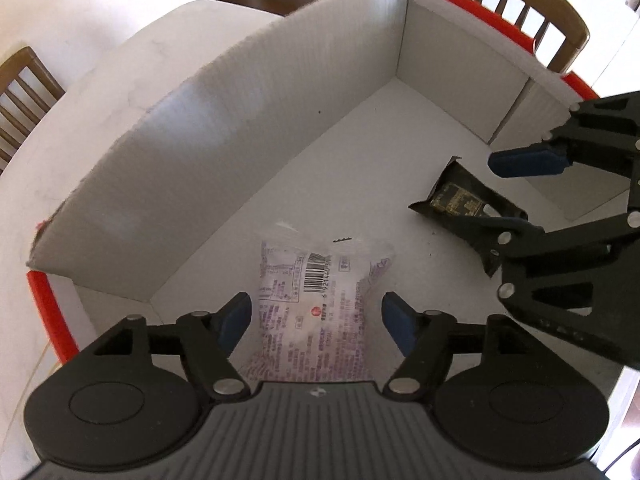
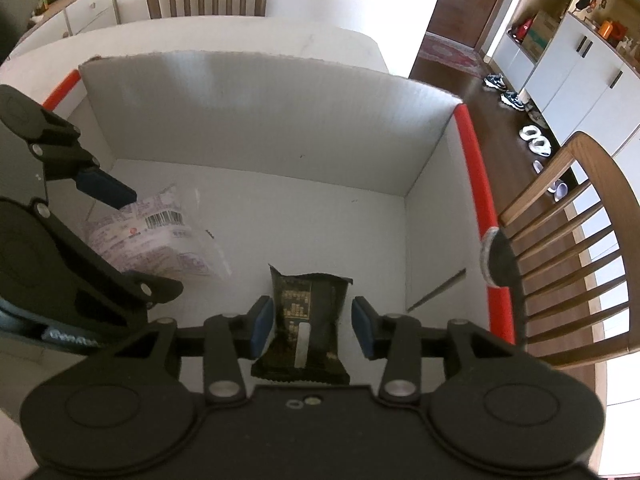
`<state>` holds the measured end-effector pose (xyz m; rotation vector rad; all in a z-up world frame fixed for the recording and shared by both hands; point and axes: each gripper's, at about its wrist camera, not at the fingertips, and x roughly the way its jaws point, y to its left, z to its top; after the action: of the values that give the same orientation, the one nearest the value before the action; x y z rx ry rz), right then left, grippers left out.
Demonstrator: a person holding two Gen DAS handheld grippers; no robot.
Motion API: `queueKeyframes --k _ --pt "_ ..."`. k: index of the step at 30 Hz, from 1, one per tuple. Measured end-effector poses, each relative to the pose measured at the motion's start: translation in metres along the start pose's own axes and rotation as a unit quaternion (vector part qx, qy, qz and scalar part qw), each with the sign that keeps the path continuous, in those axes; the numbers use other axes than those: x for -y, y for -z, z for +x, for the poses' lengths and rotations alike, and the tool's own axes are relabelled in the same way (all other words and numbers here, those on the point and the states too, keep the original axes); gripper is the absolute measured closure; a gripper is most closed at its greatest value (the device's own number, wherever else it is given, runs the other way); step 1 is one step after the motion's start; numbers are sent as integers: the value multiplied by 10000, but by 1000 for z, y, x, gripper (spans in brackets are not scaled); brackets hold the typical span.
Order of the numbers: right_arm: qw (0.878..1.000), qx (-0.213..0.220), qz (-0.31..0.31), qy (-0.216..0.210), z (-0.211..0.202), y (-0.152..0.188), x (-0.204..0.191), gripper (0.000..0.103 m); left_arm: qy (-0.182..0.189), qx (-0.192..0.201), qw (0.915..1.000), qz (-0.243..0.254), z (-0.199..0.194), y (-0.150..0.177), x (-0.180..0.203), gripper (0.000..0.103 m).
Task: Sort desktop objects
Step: 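Lower and open both tools, releasing bread bag and snack packet in the box, then withdraw both tools from the box back toward the item pile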
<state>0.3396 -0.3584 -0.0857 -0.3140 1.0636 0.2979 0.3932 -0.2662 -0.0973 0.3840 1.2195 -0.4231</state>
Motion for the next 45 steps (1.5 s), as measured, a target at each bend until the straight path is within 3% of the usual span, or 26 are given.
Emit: queueKeyframes --k 11,16,36,45 --pt "9981 548 106 -270 -51 10 13 60 124 596 9980 -164 -51 14 -12 32" --pt "9968 697 210 -333 -68 10 15 60 89 877 9958 -235 -62 12 1 32" --pt "9879 1422 398 -476 -136 34 -3 60 127 2041 9752 -845 -151 102 1 32" --pt "9855 1579 472 -406 -148 49 -22 60 212 2202 9705 -962 -164 143 4 32"
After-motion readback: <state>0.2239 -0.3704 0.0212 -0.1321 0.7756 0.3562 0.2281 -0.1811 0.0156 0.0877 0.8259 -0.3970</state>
